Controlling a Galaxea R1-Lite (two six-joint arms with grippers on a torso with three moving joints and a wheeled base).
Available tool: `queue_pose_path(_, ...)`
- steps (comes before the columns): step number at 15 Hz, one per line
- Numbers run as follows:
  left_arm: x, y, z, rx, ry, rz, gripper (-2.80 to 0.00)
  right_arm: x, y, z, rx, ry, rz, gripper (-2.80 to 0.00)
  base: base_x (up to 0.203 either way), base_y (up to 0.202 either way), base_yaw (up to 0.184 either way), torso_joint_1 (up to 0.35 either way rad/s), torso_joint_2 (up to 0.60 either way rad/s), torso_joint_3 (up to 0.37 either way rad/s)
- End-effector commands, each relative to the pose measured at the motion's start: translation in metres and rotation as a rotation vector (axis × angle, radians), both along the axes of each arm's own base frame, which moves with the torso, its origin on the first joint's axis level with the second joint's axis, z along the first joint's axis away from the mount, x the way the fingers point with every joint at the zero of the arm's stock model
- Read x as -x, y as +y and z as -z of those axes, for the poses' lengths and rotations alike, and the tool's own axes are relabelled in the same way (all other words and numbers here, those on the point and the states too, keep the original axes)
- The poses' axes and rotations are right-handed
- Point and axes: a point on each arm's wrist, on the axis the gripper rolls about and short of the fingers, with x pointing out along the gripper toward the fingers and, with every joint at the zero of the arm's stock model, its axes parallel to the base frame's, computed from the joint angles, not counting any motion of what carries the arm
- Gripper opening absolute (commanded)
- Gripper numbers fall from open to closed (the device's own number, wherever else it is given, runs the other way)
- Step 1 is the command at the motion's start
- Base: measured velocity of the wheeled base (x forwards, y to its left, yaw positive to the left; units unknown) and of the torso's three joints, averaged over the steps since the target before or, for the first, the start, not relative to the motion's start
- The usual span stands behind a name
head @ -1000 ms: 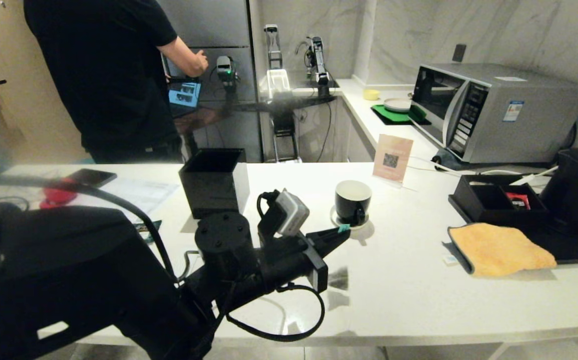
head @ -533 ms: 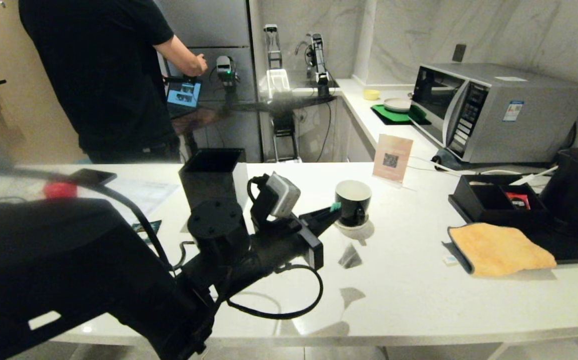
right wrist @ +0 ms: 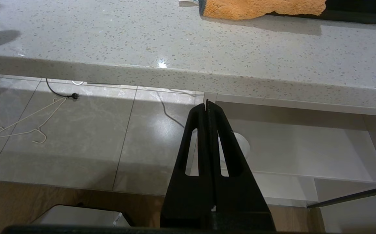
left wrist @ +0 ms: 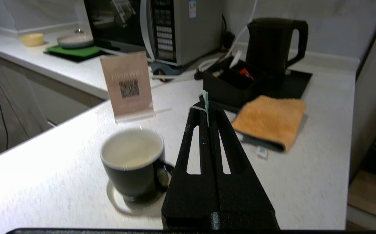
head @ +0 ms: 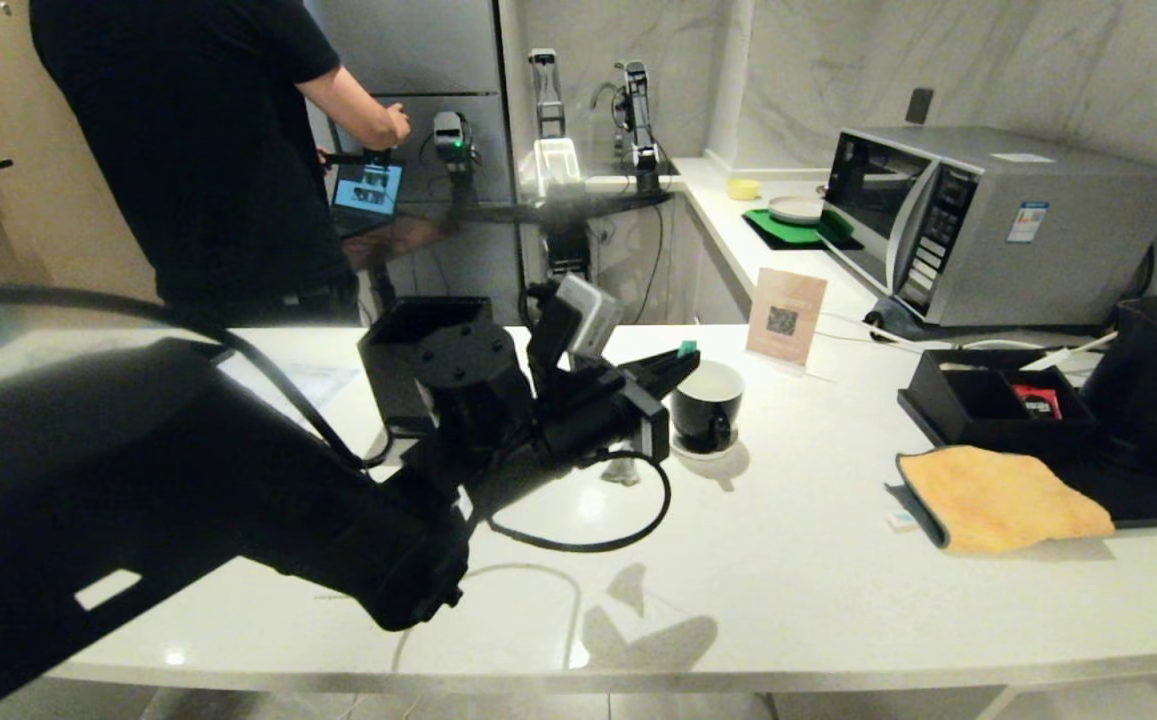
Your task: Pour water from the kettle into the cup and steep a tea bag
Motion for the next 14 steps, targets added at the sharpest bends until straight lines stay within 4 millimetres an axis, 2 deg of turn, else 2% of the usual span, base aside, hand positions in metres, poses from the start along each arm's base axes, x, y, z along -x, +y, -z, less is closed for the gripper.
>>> queue_pose_path(1,-0.016,-0.008,-0.015,0.024,-0.031,-0.006,-2.8,0.0,0.0,0.0,0.001,0.003,0.001,-2.8,0.0,0.0,0.0,0.0,0.0,0.0)
queue_pose_path(5,-0.036,-0.016,-0.031,-0.009,-0.004,0.026,-2.8,0.0,0.0,0.0,0.001,0.003,0.001,-2.8,0.0,0.0,0.0,0.0,0.0,0.0)
queue_pose_path(14,-0.085,-0.045,-0.061,0.022,-0.109,0.043,-2.8,0.0,0.0,0.0,0.001,0.003,-0.009,-2.8,0.0,0.0,0.0,0.0,0.0,0.0)
